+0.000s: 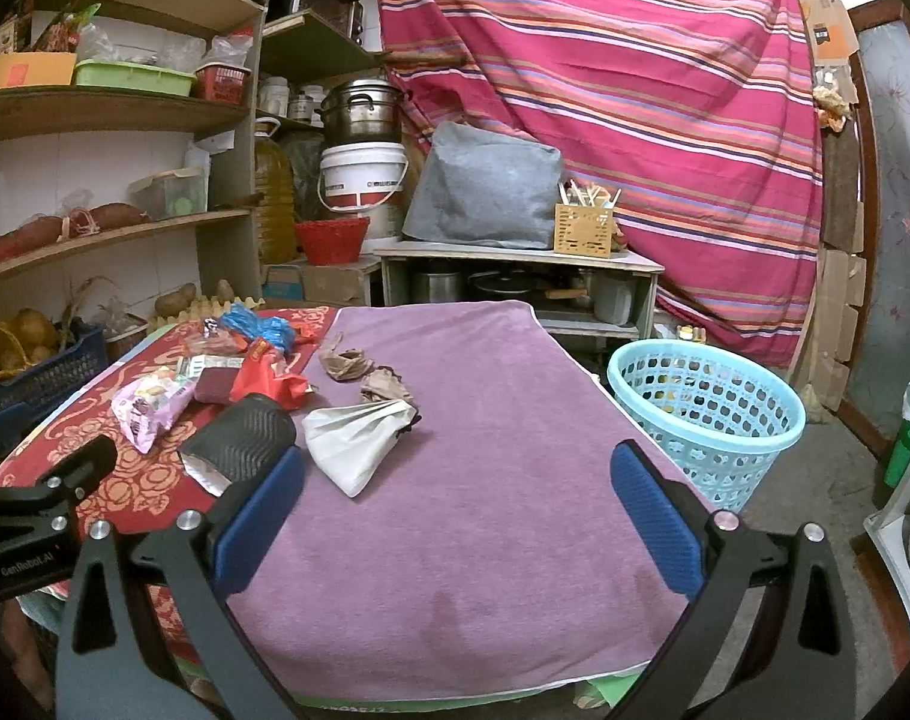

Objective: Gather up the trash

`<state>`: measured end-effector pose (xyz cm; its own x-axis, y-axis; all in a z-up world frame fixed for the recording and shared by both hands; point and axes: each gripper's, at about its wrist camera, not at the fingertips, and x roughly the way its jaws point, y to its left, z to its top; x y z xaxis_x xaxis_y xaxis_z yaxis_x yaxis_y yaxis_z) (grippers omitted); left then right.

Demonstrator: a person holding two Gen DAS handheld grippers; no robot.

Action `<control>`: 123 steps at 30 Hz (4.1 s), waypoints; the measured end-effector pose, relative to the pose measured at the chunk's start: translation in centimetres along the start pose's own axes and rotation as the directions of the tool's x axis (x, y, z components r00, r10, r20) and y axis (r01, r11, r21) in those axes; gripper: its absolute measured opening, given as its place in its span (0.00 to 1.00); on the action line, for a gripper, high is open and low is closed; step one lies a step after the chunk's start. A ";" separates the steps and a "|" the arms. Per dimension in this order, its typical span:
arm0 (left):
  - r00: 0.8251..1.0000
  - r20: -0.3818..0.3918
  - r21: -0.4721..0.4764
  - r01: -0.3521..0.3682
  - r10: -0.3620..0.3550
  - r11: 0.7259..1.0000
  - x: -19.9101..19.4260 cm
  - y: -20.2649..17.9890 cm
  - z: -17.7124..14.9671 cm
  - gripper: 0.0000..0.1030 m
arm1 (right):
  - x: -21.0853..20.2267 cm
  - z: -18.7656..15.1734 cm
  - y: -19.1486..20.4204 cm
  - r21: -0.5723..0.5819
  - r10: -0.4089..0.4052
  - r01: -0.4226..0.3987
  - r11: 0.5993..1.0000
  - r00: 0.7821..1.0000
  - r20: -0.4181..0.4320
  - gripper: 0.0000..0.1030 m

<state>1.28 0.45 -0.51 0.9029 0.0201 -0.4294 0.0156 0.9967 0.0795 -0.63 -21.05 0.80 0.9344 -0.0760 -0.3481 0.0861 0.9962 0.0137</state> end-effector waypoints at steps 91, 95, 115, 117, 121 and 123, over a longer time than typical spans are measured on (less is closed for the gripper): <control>0.980 -0.194 -0.013 0.046 -0.048 0.999 13.7 4.7 6.6 0.35 | 17.6 1.2 4.7 -0.039 0.139 -0.165 0.985 0.917 -0.373 0.42; 0.983 -0.177 -0.007 0.052 -0.052 0.999 12.8 3.4 7.5 0.35 | 15.9 2.3 3.3 -0.019 0.177 -0.193 0.981 0.930 -0.321 0.20; 0.931 -0.076 0.125 0.364 -0.357 0.923 9.8 -20.3 13.8 0.35 | 10.3 12.2 -22.2 0.159 -0.077 0.086 0.984 0.995 -0.064 0.18; 0.919 -0.087 0.134 0.393 -0.385 0.910 10.2 -22.7 13.7 0.35 | 10.6 11.8 -24.1 0.170 -0.118 0.127 0.977 0.991 -0.062 0.18; 0.881 -0.138 0.127 0.468 -0.452 0.874 11.6 -28.0 13.3 0.35 | 11.8 10.2 -27.9 0.191 -0.183 0.201 0.961 0.977 -0.109 0.18; 0.871 -0.157 0.133 0.486 -0.466 0.863 12.3 -30.0 13.1 0.35 | 12.4 10.1 -29.2 0.187 -0.217 0.237 0.953 0.969 -0.121 0.18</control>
<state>17.54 -30.22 3.57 0.7113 -0.4348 -0.5523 0.5099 0.8600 -0.0203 11.93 -51.53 5.57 0.8447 -0.2849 -0.4532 0.3685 0.9235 0.1062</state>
